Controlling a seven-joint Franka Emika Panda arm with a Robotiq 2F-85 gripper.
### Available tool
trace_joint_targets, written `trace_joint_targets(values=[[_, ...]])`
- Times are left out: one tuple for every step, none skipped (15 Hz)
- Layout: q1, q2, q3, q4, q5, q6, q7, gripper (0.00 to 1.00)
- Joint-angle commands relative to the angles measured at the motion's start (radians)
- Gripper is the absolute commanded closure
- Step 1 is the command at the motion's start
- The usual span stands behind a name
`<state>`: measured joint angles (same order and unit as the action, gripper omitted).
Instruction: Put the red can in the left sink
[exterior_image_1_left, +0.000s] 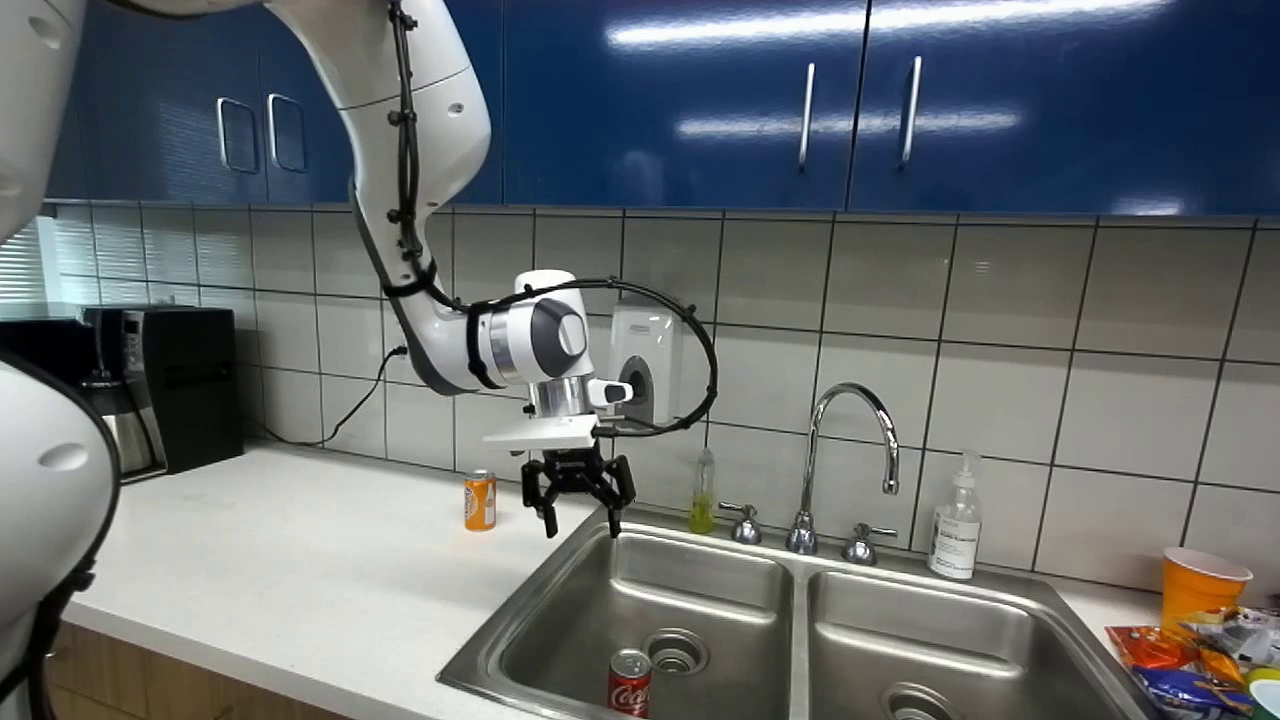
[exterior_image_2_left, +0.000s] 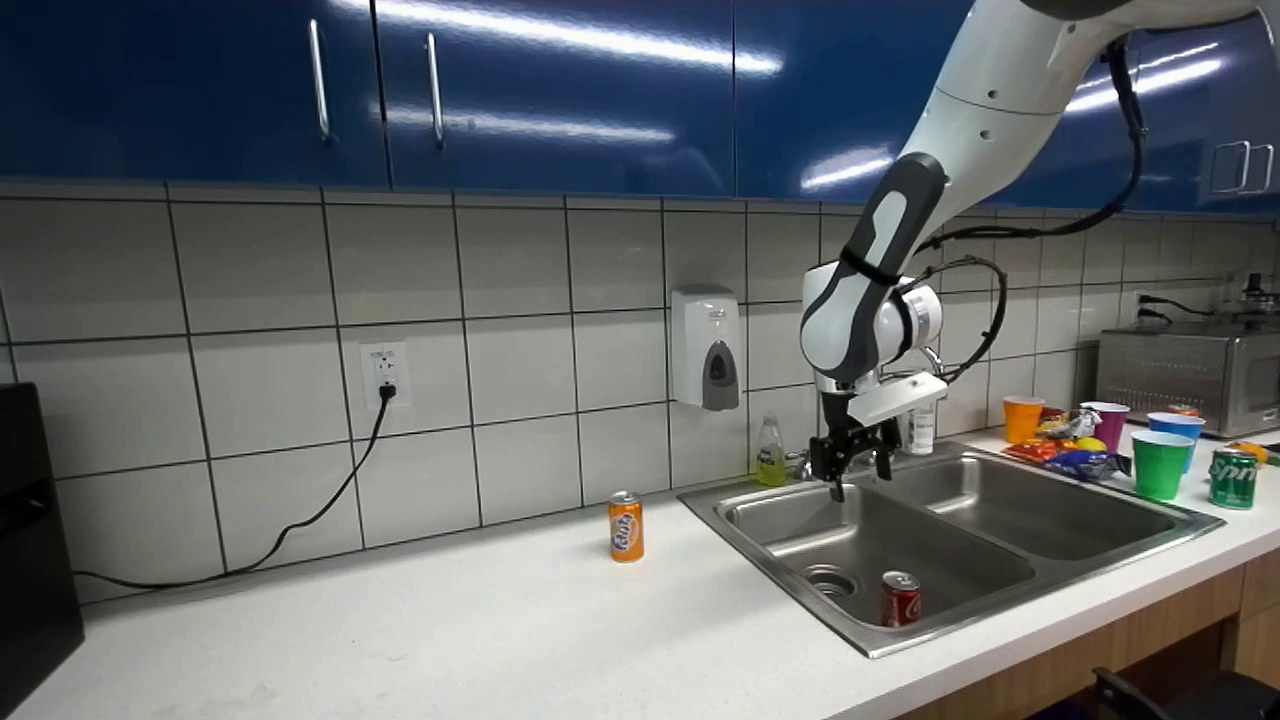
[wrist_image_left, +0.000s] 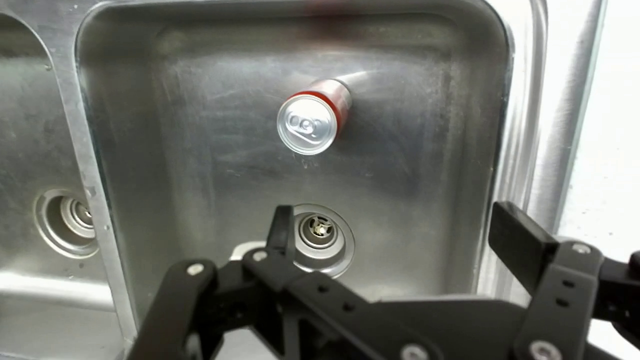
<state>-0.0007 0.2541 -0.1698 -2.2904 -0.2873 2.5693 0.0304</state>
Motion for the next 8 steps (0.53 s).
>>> trace_joint_targets(values=[[-0.003, -0.078, 0.056, -0.031, 0.015, -0.038, -0.048, 0.00], [0.001, -0.091, 0.072, -0.035, 0.019, -0.039, -0.052, 0.00], [0.003, -0.102, 0.087, -0.038, 0.025, -0.039, -0.061, 0.00], [0.006, -0.112, 0.100, -0.042, 0.028, -0.040, -0.065, 0.00], [0.009, -0.123, 0.113, -0.045, 0.032, -0.042, -0.071, 0.00], [0.012, -0.134, 0.126, -0.049, 0.039, -0.044, -0.079, 0.00], [0.015, -0.144, 0.137, -0.053, 0.046, -0.048, -0.087, 0.00], [0.018, -0.154, 0.148, -0.057, 0.057, -0.051, -0.097, 0.00]])
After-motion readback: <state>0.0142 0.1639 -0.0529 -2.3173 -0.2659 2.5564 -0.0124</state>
